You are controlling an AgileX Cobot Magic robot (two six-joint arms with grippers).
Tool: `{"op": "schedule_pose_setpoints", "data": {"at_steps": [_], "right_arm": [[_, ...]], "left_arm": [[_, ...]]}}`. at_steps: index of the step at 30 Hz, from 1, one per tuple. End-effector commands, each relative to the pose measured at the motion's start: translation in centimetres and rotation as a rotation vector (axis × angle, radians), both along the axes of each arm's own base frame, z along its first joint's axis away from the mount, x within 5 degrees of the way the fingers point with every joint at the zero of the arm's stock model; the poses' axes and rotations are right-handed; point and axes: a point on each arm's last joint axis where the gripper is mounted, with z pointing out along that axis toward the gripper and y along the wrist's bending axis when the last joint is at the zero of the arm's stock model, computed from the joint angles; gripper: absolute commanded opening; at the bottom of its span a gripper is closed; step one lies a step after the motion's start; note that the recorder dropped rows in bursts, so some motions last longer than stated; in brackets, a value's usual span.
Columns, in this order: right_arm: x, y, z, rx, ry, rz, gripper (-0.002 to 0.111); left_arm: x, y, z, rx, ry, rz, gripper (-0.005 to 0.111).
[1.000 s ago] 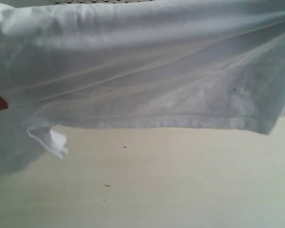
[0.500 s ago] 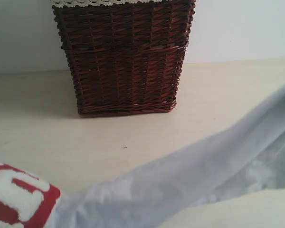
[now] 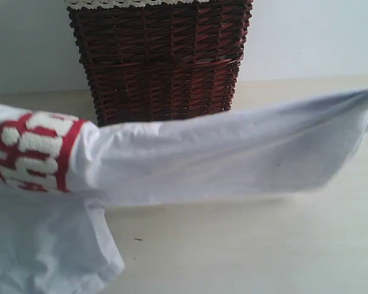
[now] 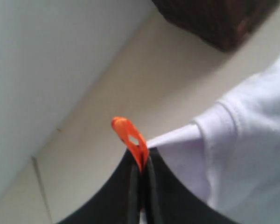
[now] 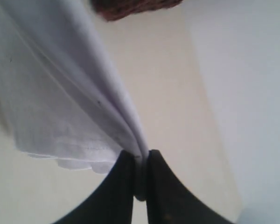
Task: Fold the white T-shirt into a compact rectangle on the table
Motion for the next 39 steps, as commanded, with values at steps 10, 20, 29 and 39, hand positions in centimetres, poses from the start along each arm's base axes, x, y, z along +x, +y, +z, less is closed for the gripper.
{"op": "schedule_pose_setpoints", "data": {"at_steps": [10,20,29,39], "right_arm": [[-17.2,3.0,6.1,0.155,-0.026,0.21,0.0],[-12.5,1.8,-1.9,0.024,-0.032,0.162,0.0],[-5.0,-0.1,-8.5,-0.084,0.133,0.035,0.0],[0.1,-1.0,-10.6,-0.139,0.203,0.004,0.0]], "left_arm": [[-21.5,-6.9,6.4,-0.184,-0.377,-0.16,0.0],[-13.8,-4.3,-1.6,-0.25,-0.068,-0.015,0.0],[-6.0,-1.5,-11.9,-0.021,0.271,-0.057,0.0],[-0.8,1.2,-14.9,0.075,0.286,0.077,0.0]]}}
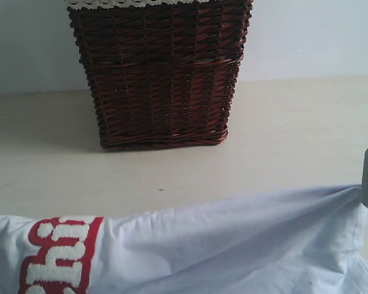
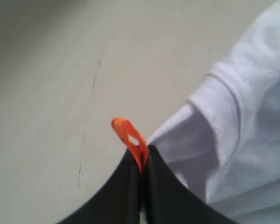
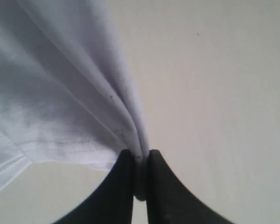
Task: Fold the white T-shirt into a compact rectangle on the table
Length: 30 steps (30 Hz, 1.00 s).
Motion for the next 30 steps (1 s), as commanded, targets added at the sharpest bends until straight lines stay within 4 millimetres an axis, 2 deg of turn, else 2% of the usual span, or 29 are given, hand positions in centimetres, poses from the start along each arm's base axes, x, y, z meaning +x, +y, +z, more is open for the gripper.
{"op": "schedule_pose_setpoints", "data": {"at_steps": [1,6,8,9,11,12,15,19,23,30], "right_arm": [[2.0,-0.3,0.4,-0.024,-0.035,-0.006,0.001],[4.3,-1.1,1.4,0.011,-0.167,-0.158,0.014],[5.4,-1.2,1.8,0.013,-0.182,-0.167,0.027],[6.0,-1.2,1.7,0.021,-0.174,-0.172,0.039],[6.5,-1.2,1.5,0.045,-0.165,-0.207,0.056],[6.6,-1.3,1.5,0.047,-0.165,-0.212,0.058],[6.3,-1.2,2.0,0.049,-0.177,-0.204,0.057],[5.2,-0.4,3.0,0.137,-0.136,-0.176,0.055],[3.8,0.7,5.1,0.315,-0.155,-0.208,0.054],[2.9,0.9,6.9,0.372,-0.222,-0.219,0.054]], "left_arm": [[1.9,1.3,-1.1,0.059,-0.04,0.081,0.0],[3.3,2.4,-1.0,0.13,-0.123,0.151,0.0],[4.2,2.8,-0.5,0.155,-0.157,0.166,0.0],[4.6,2.9,-0.4,0.156,-0.158,0.169,0.0],[4.9,3.1,-0.3,0.186,-0.178,0.17,0.0],[4.9,3.2,-0.2,0.209,-0.187,0.157,0.0],[5.2,3.5,0.5,0.3,-0.256,0.13,0.0],[5.2,3.5,0.3,0.293,-0.241,0.123,0.0],[5.1,3.4,0.4,0.301,-0.246,0.116,0.0],[4.9,3.4,1.0,0.307,-0.274,0.12,0.0]]}}
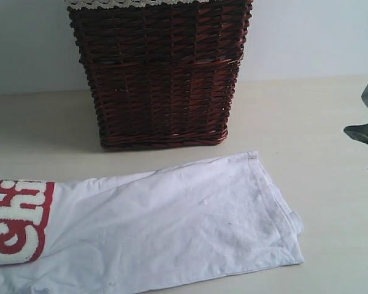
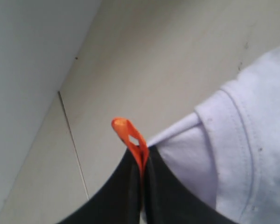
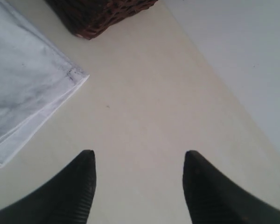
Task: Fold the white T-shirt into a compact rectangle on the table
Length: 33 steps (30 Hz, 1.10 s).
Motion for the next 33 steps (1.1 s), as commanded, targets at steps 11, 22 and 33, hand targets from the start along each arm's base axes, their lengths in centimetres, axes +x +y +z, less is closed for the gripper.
{"op": "schedule_pose_setpoints", "data": {"at_steps": [11,22,33], "right_arm": [[-0.6,0.5,0.7,0.049,0.004,0.035,0.054],[-1.2,1.6,0.2,0.155,0.099,0.125,0.054],[0.5,1.8,-1.1,0.109,0.053,0.201,0.001]], "left_arm": [[-0.2,-0.3,-0.1,-0.022,0.047,-0.026,0.032],[0.0,0.4,2.0,-0.019,-0.157,0.08,0.096],[-5.6,-2.3,6.5,-0.443,-0.327,0.13,0.002]]}}
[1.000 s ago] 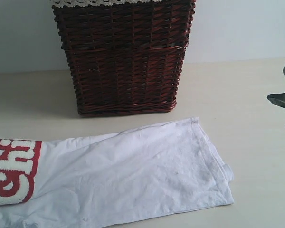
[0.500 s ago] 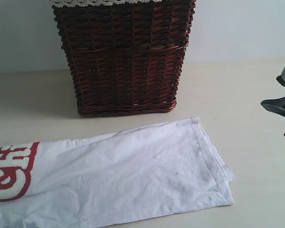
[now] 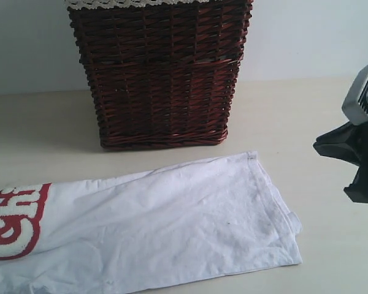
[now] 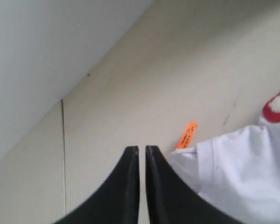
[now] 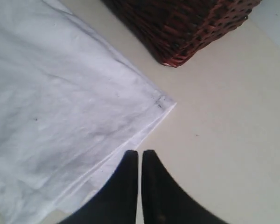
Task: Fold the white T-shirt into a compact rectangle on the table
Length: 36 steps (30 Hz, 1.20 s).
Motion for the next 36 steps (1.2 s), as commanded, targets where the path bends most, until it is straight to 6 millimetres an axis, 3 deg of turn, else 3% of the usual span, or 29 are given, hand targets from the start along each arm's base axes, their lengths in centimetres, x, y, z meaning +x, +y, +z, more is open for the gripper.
{"op": "schedule_pose_setpoints", "data": {"at_steps": [1,4,6,9,11,14,19,24,27,34,36], "right_arm": [[0.0,-0.4,1.8,-0.086,-0.179,0.016,0.001],[-0.9,-0.8,4.2,-0.072,-0.283,-0.074,0.0],[-2.0,-0.9,6.0,-0.014,-0.333,-0.147,0.0],[-4.3,-1.0,8.2,0.114,-0.383,-0.27,0.0],[-5.8,-1.0,8.6,0.145,-0.41,-0.295,0.0],[-7.9,-0.9,8.6,0.118,-0.457,-0.282,0.0],[-10.6,-0.9,8.6,0.094,-0.525,-0.271,0.0],[-11.9,-0.4,7.9,0.127,-0.462,-0.243,0.0],[-12.1,-0.3,7.4,0.1,-0.417,-0.212,0.0],[-12.1,-0.4,7.2,0.094,-0.41,-0.222,0.0],[-12.1,-0.4,7.2,0.094,-0.41,-0.222,0.0]], "left_arm": [[-2.9,-0.9,3.3,-0.295,-0.232,0.111,0.002],[-5.2,-1.5,4.9,-0.575,-0.386,0.18,0.002],[-6.5,-2.1,5.1,-0.686,-0.398,0.178,0.002],[-8.0,-3.4,4.3,-0.723,-0.263,0.117,0.003],[-8.7,-4.2,3.5,-0.736,-0.154,0.082,0.003],[-9.4,-4.8,2.4,-0.707,-0.004,0.05,0.003],[-9.4,-4.6,2.4,-0.677,-0.003,0.052,0.003],[-9.6,-4.6,2.0,-0.671,-0.043,0.055,0.003],[-9.9,-4.1,-0.2,-0.643,-0.126,0.096,0.003],[-10.9,-2.6,-5.6,-0.385,-0.357,0.142,0.003],[-11.0,-2.7,-6.2,-0.369,-0.289,0.136,0.003]]}}
